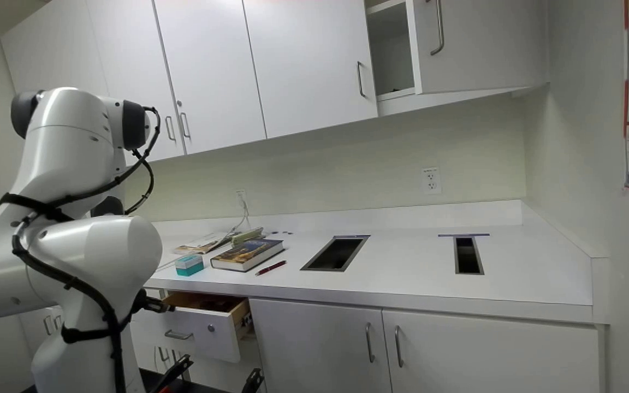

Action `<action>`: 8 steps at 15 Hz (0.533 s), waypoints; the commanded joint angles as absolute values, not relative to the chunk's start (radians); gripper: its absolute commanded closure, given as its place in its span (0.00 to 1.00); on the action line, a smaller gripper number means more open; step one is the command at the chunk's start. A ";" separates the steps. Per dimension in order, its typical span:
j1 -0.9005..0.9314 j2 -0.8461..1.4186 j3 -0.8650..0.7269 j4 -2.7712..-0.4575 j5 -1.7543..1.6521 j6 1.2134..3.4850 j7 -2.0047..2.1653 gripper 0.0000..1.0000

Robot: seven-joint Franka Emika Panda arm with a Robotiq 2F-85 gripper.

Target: Close the open drawer

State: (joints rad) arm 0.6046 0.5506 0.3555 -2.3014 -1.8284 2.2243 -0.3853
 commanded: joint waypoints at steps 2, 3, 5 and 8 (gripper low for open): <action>0.582 0.552 0.379 -2.303 -1.829 2.214 -0.391 1.00; 0.582 0.575 0.373 -2.286 -1.845 2.210 -0.378 1.00; 0.581 0.598 0.364 -2.264 -1.870 2.199 -0.358 1.00; 0.581 0.638 0.349 -2.228 -1.901 2.164 -0.353 1.00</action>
State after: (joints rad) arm 0.5974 0.5689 0.3561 -2.2859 -1.8525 2.2036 -0.3815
